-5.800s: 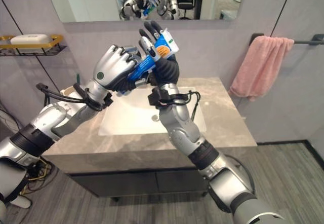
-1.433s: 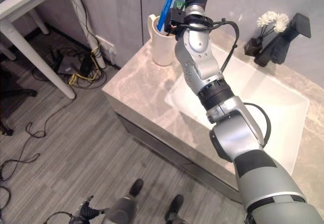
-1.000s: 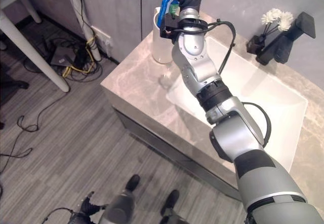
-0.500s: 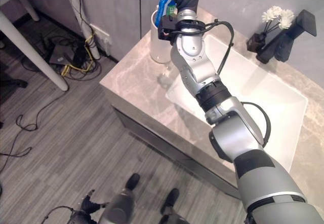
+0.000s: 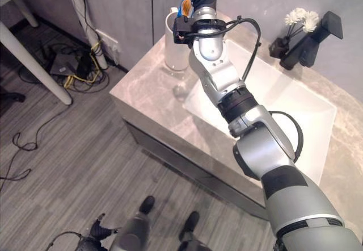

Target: Put brush and paste in cup on sink, flatten towel.

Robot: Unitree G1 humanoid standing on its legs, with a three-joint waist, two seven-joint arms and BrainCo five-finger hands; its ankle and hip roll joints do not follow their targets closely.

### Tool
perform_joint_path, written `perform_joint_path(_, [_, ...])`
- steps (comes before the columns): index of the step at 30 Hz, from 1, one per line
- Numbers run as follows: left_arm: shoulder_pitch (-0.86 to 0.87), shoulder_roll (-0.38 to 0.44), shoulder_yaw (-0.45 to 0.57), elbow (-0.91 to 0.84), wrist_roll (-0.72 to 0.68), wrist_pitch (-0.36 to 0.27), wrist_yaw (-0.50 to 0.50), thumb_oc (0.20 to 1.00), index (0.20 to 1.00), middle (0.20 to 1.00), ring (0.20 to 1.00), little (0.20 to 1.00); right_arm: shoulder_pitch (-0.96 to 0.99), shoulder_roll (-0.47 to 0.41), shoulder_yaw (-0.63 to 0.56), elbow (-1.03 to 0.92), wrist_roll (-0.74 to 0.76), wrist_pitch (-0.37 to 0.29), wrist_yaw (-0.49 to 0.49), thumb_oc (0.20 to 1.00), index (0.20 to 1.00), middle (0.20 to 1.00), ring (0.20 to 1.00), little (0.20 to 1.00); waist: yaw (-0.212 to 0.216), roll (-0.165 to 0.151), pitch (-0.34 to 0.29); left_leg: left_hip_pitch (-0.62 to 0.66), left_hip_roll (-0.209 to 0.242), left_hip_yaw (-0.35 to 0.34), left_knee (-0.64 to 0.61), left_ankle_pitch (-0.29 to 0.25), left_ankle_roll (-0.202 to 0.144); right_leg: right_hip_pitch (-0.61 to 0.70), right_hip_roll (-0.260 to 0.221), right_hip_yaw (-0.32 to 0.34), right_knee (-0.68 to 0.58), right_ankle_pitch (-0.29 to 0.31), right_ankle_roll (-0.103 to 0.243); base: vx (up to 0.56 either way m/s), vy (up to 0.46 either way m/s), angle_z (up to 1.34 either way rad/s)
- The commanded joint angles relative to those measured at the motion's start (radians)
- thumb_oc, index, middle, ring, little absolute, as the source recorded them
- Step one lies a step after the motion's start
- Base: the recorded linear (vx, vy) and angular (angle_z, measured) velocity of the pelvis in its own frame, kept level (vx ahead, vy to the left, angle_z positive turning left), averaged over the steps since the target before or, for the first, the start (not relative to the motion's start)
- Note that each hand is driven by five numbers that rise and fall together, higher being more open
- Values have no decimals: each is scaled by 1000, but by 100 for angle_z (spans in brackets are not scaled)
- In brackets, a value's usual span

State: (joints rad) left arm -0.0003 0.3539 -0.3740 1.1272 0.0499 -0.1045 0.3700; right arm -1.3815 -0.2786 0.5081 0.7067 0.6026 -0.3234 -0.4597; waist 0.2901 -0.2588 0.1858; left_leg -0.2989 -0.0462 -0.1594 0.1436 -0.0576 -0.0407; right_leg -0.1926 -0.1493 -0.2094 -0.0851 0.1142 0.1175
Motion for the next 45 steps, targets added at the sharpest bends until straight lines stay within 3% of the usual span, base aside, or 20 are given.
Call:
perform_joint_path(1, [-11, 15, -9, 56, 27, -6, 15, 1000, 1000, 1000, 1000, 1000, -86, -24, -31, -50, -82, -27, -49, 1000, 1000, 1000, 1000, 1000, 10, 15, 8, 37, -53, 58, 0, -13, 64, 153, -46, 75, 18, 87, 66, 11, 3, -11])
perform_joint_path(11, [-17, -6, 16, 103, 64, 6, 11, 1000, 1000, 1000, 1000, 1000, -26, -92, -121, -186, -231, -20, -116, 1000, 1000, 1000, 1000, 1000, -24, 62, -57, 136, -30, 130, -40, -14, 67, 176, -34, 95, 24, 70, 64, 11, 24, -18])
perform_joint_path(14, [-16, -15, 38, 108, 69, 11, 19, 1000, 1000, 1000, 1000, 1000, 21, -161, -171, -278, -265, -31, -138, 1000, 1000, 1000, 1000, 1000, -45, 78, -76, 170, -20, 152, -73, -1, 66, 184, -29, 98, 22, 66, 65, -8, 23, -34])
perform_joint_path(16, [-17, -30, 57, 119, 77, 18, 17, 1000, 1000, 1000, 1000, 1000, 110, -248, -238, -380, -327, -35, -170, 1000, 1000, 1000, 1000, 1000, -77, 97, -100, 198, -14, 158, -105, 10, 68, 189, -26, 103, 18, 51, 63, 4, 31, -14])
perform_joint_path(17, [-16, -29, 55, 120, 77, 18, 17, 1000, 1000, 1000, 1000, 1000, 116, -248, -240, -386, -330, -32, -171, 1000, 1000, 1000, 1000, 1000, -76, 96, -101, 201, -13, 157, -109, 11, 68, 190, -26, 103, 18, 50, 63, -2, 32, -3])
perform_joint_path(19, [-13, -45, 75, 125, 93, 22, 12, 1000, 1000, 1000, 1000, 1000, 229, -357, -308, -469, -427, -20, -203, 1000, 1000, 1000, 1000, 1000, -108, 115, -117, 225, -9, 168, -150, 30, 67, 188, -22, 111, 6, 36, 63, -33, 34, -1])
perform_joint_path(22, [-5, -77, 103, 141, 90, 32, -11, 1000, 1000, 1000, 1000, 1000, 417, -386, -414, -563, -413, -43, -181, 1000, 1000, 1000, 1000, 1000, -158, 140, -134, 250, -4, 196, -214, 62, 62, 172, -24, 125, -1, 26, 67, -98, 37, -20])
perform_joint_path(23, [-3, -77, 101, 141, 90, 32, -11, 1000, 1000, 1000, 1000, 1000, 425, -386, -417, -569, -415, -41, -181, 1000, 1000, 1000, 1000, 1000, -156, 140, -136, 252, -4, 196, -217, 64, 62, 172, -24, 125, -1, 26, 67, -89, 26, -46])
perform_joint_path(26, [1, -95, 131, 150, 118, 34, -23, 1000, 1000, 1000, 1000, 1000, 641, -449, -524, -652, -584, 1, -221, 1000, 1000, 1000, 1000, 1000, -203, 163, -138, 259, -1, 213, -231, 67, 62, 161, -28, 139, 0, 21, 70, -97, 23, -28])
perform_joint_path(27, [3, -100, 145, 154, 135, 34, -22, 1000, 1000, 1000, 1000, 1000, 771, -440, -609, -691, -643, 15, -250, 1000, 1000, 1000, 1000, 1000, -228, 175, -137, 257, -1, 220, -231, 67, 62, 154, -29, 149, 2, 19, 72, -99, 32, -14])
perform_joint_path(31, [8, -109, 163, 163, 158, 34, -22, 1000, 1000, 1000, 1000, 1000, 987, -401, -753, -680, -726, 49, -323, 1000, 1000, 1000, 1000, 1000, -261, 188, -141, 262, -2, 227, -231, 70, 66, 146, -36, 158, 8, 27, 74, -64, 21, -22])
perform_joint_path(33, [11, -121, 183, 168, 167, 28, -13, 1000, 1000, 1000, 1000, 1000, 1147, -307, -841, -653, -777, 76, -385, 1000, 1000, 1000, 1000, 1000, -285, 200, -148, 264, -6, 231, -231, 69, 71, 142, -42, 170, 8, 32, 75, -48, 33, -7])
perform_joint_path(37, [5, -140, 189, 176, 165, 26, -2, 1000, 1000, 1000, 1000, 1000, 1274, -146, -911, -451, -614, 31, -434, 1000, 1000, 1000, 1000, 1000, -303, 209, -157, 280, -10, 239, -231, 53, 75, 148, -47, 185, 7, 27, 77, -13, 21, -12])
perform_joint_path(41, [1, -149, 153, 162, 163, 16, -5, 1000, 1000, 1000, 1000, 1000, 1331, -62, -904, -133, -442, 22, -451, 1000, 1000, 1000, 1000, 1000, -315, 216, -158, 298, -13, 242, -231, 45, 80, 153, -48, 196, 17, 23, 75, 14, 15, -3])
perform_joint_path(42, [3, -148, 144, 156, 163, 13, -8, 1000, 1000, 1000, 1000, 1000, 1336, -62, -891, -29, -400, 32, -426, 1000, 1000, 1000, 1000, 1000, -314, 216, -158, 303, -14, 243, -231, 42, 81, 154, -47, 198, 21, 21, 75, -2, 33, -5])
perform_joint_path(43, [5, -146, 122, 141, 159, 4, -15, 1000, 1000, 1000, 1000, 1000, 1339, -78, -800, 159, -377, 84, -338, 1000, 1000, 1000, 1000, 1000, -317, 216, -149, 316, -19, 249, -227, 37, 84, 151, -48, 208, 37, 19, 74, -28, 28, -6])
perform_joint_path(45, [11, -146, 121, 132, 153, 0, -17, 1000, 1000, 1000, 1000, 1000, 1322, -83, -741, 259, -386, 111, -291, 1000, 1000, 1000, 1000, 1000, -316, 218, -137, 323, -17, 261, -223, 35, 84, 144, -46, 213, 49, 23, 76, -78, -7, -13])
